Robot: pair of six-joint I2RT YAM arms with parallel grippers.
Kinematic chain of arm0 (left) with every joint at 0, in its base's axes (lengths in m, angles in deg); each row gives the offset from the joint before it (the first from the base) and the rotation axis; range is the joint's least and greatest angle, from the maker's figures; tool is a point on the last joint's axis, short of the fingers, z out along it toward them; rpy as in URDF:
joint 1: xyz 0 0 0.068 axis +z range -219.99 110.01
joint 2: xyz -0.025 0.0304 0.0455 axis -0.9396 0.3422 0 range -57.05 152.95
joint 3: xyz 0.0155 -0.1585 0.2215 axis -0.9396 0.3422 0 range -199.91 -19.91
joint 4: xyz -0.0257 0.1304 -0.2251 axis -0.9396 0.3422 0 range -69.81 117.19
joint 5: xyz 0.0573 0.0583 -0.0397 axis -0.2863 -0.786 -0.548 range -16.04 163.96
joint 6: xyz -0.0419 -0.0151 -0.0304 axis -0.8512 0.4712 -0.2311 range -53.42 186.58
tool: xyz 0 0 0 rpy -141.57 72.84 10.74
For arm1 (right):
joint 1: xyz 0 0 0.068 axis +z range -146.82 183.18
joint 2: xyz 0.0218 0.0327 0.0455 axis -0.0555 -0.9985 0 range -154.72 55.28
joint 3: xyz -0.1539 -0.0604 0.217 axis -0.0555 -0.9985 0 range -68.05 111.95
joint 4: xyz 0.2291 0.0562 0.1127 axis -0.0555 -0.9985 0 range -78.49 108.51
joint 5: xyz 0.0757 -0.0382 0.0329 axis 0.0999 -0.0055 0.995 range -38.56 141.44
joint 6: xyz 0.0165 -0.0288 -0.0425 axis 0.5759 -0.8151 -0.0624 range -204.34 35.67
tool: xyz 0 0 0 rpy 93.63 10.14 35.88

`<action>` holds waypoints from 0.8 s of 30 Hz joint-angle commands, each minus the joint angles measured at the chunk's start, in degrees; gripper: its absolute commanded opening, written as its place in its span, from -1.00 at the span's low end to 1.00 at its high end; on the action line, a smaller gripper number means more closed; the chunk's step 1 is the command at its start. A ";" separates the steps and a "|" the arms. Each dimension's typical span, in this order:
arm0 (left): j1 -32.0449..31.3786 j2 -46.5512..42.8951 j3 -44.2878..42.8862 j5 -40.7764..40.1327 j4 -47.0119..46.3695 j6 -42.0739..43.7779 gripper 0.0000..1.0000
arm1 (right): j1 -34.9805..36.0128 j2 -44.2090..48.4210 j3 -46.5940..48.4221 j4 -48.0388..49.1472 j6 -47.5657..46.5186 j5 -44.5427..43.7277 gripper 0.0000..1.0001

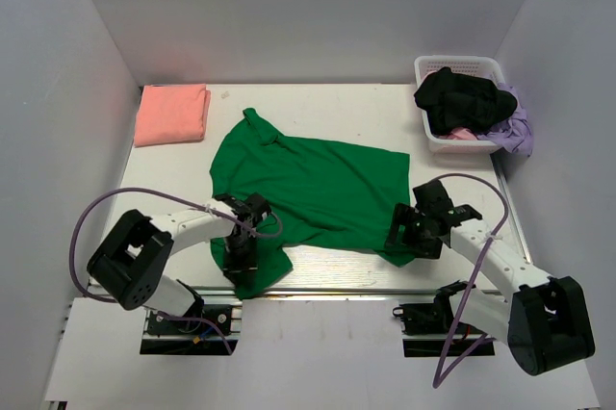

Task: Fold and stack the t-shirts
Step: Flatten out the tshirt

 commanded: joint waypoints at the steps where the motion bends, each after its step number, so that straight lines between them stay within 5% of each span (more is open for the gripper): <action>1: -1.00 0.40 -2.79 -3.67 -0.03 -0.63 -0.35 | -0.04 0.52 -1.58 2.63 -2.16 2.78 0.81; 4: -1.00 0.93 -5.15 -4.37 -0.04 -0.63 -1.00 | 0.13 2.53 -2.99 3.33 -3.48 3.57 0.75; 18: -0.30 -8.90 -27.98 -14.73 8.92 2.88 -1.00 | 0.48 7.38 -4.66 2.99 -2.00 3.49 0.58; 24: -0.30 -14.18 -34.86 -21.85 3.31 5.17 -1.00 | 0.48 9.13 -4.13 -1.76 2.67 1.30 0.58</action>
